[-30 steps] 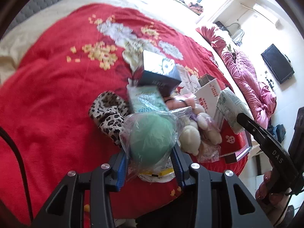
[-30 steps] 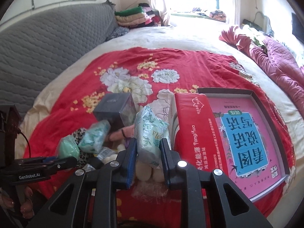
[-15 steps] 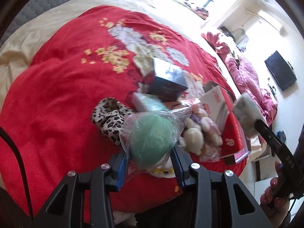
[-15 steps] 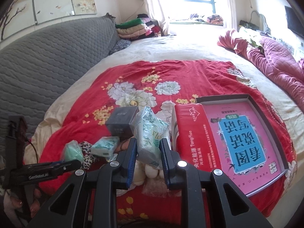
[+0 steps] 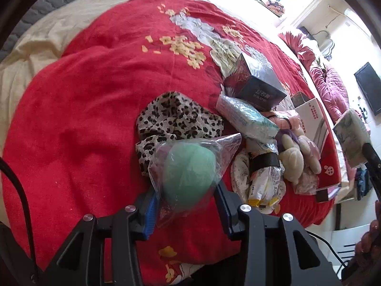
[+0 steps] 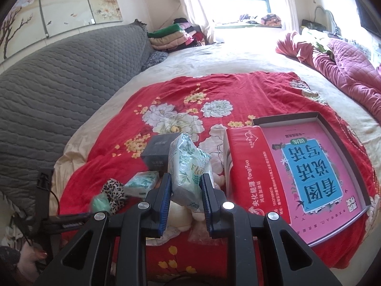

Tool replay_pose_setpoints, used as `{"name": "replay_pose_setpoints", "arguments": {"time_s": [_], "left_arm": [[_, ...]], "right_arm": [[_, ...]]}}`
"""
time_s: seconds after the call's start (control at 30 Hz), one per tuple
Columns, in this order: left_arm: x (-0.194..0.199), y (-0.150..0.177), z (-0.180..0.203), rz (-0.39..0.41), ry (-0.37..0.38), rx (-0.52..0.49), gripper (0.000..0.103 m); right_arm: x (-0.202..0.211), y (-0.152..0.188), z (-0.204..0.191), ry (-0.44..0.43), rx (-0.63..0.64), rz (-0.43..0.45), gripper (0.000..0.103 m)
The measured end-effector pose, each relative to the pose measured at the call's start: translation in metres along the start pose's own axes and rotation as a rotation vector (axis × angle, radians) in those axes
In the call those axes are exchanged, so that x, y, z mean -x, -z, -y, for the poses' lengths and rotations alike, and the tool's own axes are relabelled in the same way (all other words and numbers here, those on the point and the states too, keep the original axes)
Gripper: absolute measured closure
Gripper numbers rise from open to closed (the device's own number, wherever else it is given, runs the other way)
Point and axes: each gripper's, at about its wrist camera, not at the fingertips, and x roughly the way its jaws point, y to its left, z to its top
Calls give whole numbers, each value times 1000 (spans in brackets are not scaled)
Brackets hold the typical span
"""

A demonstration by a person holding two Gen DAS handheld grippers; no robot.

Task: Organize soft objects
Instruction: 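Carry the green ball with the left tool while the right tool carries the tissue pack to the pink tray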

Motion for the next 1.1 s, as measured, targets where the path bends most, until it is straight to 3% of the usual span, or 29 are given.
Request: {"name": "replay_pose_setpoints", "arguments": {"time_s": [0.23,0.43,0.53,0.7,0.8,0.83,0.93,1.1], "left_arm": [[9,-4,11,72,-103,-56,58],[8,4,12,68,-156,-78,40],[10,5,17,74,-186,-104,40],[23,1,19,159,-282,-110,40],[21,-4,8,135,-233,-61,46],[20,-5,3,126,-214,-42,53],[22,-6,-9,115,-164,-8,61],[37,-9,-18,134,-71,23,63]], "right_arm": [[-2,1,-1,-21,-12,-4,78],[-4,1,2,-43,-33,-5,78],[-5,2,3,-49,-39,-8,78],[-7,3,5,-62,-50,-12,78],[-8,3,7,-70,-59,-13,78],[-7,3,7,-69,-60,-12,78],[-7,2,8,-70,-65,-8,78],[-4,1,9,-72,-69,-3,78]]}}
